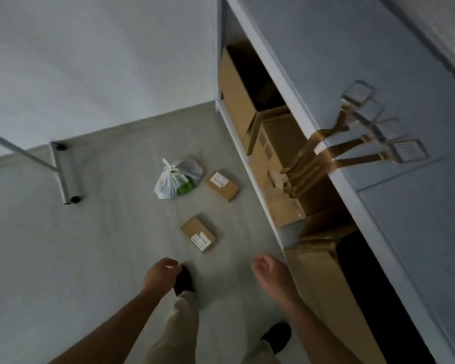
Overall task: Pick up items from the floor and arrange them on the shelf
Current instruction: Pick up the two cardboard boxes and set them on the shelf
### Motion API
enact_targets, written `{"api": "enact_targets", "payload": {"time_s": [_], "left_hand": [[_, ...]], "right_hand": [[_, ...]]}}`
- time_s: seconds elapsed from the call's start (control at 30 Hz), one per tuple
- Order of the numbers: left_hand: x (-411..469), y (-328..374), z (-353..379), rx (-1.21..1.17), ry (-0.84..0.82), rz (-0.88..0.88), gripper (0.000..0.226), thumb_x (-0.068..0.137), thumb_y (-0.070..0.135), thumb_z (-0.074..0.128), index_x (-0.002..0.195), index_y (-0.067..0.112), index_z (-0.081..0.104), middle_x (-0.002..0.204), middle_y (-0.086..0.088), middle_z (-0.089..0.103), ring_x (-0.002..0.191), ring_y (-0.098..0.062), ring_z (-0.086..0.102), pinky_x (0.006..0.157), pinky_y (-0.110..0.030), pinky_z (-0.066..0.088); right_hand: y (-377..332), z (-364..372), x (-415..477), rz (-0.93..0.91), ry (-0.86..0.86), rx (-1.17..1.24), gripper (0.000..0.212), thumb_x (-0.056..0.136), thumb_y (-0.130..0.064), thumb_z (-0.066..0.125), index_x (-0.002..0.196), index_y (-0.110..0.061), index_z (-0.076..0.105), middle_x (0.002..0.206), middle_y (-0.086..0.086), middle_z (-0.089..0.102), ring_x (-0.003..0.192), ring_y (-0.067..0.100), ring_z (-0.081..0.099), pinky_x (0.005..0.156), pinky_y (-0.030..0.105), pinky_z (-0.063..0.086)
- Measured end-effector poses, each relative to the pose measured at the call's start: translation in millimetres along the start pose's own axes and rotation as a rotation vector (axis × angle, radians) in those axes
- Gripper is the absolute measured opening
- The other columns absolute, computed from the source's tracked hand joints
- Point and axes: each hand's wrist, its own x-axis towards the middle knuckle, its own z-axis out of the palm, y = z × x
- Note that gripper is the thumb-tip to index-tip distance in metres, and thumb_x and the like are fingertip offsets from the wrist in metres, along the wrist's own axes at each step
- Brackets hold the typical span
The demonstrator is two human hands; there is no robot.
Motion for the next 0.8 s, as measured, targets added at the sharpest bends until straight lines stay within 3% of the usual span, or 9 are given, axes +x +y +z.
{"api": "enact_targets", "payload": {"time_s": [0.13, 0.3, 0.4, 0.5, 0.53, 0.6, 0.67, 0.73, 0.8], "left_hand": [[87.4, -20.7, -25.0, 0.02, 0.033, -0.076, 0.029, 0.089, 0.031, 0.062, 0.113, 0.018, 0.067, 0.112, -0.008, 0.07, 0.098, -0.026, 0.068, 0.089, -0.039, 0.056], [237.0, -33.9, 25.0, -0.073, -0.048, -0.159, 0.03, 0.088, 0.029, 0.063, 0.114, 0.016, 0.068, 0.106, -0.007, 0.071, 0.091, -0.023, 0.069, 0.071, -0.027, 0.05], [346.2, -53.2, 82.5, -0.169, -0.077, -0.212, 0.032, 0.086, 0.031, 0.063, 0.116, 0.019, 0.069, 0.111, -0.008, 0.071, 0.097, -0.025, 0.068, 0.081, -0.032, 0.055], [453.6, -77.2, 147.0, -0.333, -0.066, -0.305, 0.047, 0.089, 0.024, 0.062, 0.135, 0.015, 0.057, 0.124, -0.014, 0.065, 0.107, -0.029, 0.065, 0.092, -0.034, 0.052], [487.5, -86.8, 167.6, -0.396, -0.064, -0.348, 0.054, 0.09, 0.022, 0.061, 0.142, 0.014, 0.049, 0.133, -0.016, 0.059, 0.115, -0.032, 0.06, 0.096, -0.034, 0.049], [542.1, -103.6, 202.7, -0.548, -0.057, -0.448, 0.06, 0.092, 0.021, 0.059, 0.148, 0.012, 0.039, 0.143, -0.018, 0.051, 0.125, -0.034, 0.051, 0.102, -0.039, 0.044], [573.2, -113.1, 225.1, -0.712, -0.077, -0.497, 0.041, 0.091, 0.026, 0.057, 0.128, 0.01, 0.056, 0.127, -0.016, 0.061, 0.112, -0.029, 0.055, 0.094, -0.04, 0.043], [579.8, -113.1, 233.2, -0.81, -0.088, -0.495, 0.028, 0.09, 0.036, 0.059, 0.102, 0.011, 0.063, 0.101, -0.01, 0.068, 0.097, -0.024, 0.057, 0.09, -0.039, 0.039], [578.4, -108.9, 232.0, -0.845, -0.074, -0.467, 0.038, 0.089, 0.042, 0.062, 0.106, 0.008, 0.063, 0.09, -0.005, 0.068, 0.089, -0.021, 0.06, 0.089, -0.039, 0.041]], "right_hand": [[-30.4, 68.2, 94.7, 0.098, -0.17, -0.054, 0.011, 0.093, -0.033, 0.06, 0.096, -0.022, 0.063, 0.096, -0.001, 0.066, 0.1, 0.025, 0.066, 0.079, 0.03, 0.048], [-18.0, 150.7, 247.0, 0.134, -0.188, -0.107, 0.023, 0.091, -0.036, 0.055, 0.104, -0.022, 0.069, 0.106, 0.002, 0.075, 0.097, 0.024, 0.068, 0.087, 0.034, 0.053], [10.7, 202.2, 358.0, 0.114, -0.194, -0.214, 0.026, 0.092, -0.03, 0.052, 0.108, -0.021, 0.07, 0.112, 0.003, 0.073, 0.105, 0.027, 0.066, 0.082, 0.03, 0.047], [50.6, 257.7, 475.3, 0.044, -0.221, -0.424, 0.032, 0.088, -0.031, 0.047, 0.102, -0.014, 0.071, 0.109, 0.012, 0.072, 0.104, 0.034, 0.065, 0.076, 0.032, 0.046], [63.4, 275.9, 509.8, 0.02, -0.234, -0.485, 0.036, 0.085, -0.031, 0.047, 0.106, -0.012, 0.07, 0.113, 0.015, 0.069, 0.109, 0.036, 0.063, 0.081, 0.034, 0.049], [91.6, 311.4, 566.0, 0.027, -0.291, -0.539, 0.05, 0.087, -0.029, 0.053, 0.133, -0.009, 0.056, 0.133, 0.018, 0.059, 0.126, 0.037, 0.053, 0.101, 0.04, 0.046], [105.4, 336.8, 594.9, 0.069, -0.338, -0.481, 0.052, 0.089, -0.028, 0.054, 0.139, -0.011, 0.051, 0.137, 0.017, 0.058, 0.126, 0.036, 0.054, 0.104, 0.041, 0.046], [110.8, 350.4, 601.3, 0.075, -0.338, -0.391, 0.039, 0.089, -0.028, 0.051, 0.125, -0.013, 0.058, 0.123, 0.013, 0.066, 0.111, 0.033, 0.062, 0.094, 0.04, 0.05], [109.6, 350.7, 597.2, 0.092, -0.335, -0.3, 0.029, 0.09, -0.024, 0.047, 0.112, -0.01, 0.06, 0.112, 0.014, 0.067, 0.102, 0.034, 0.063, 0.085, 0.039, 0.05]]}}
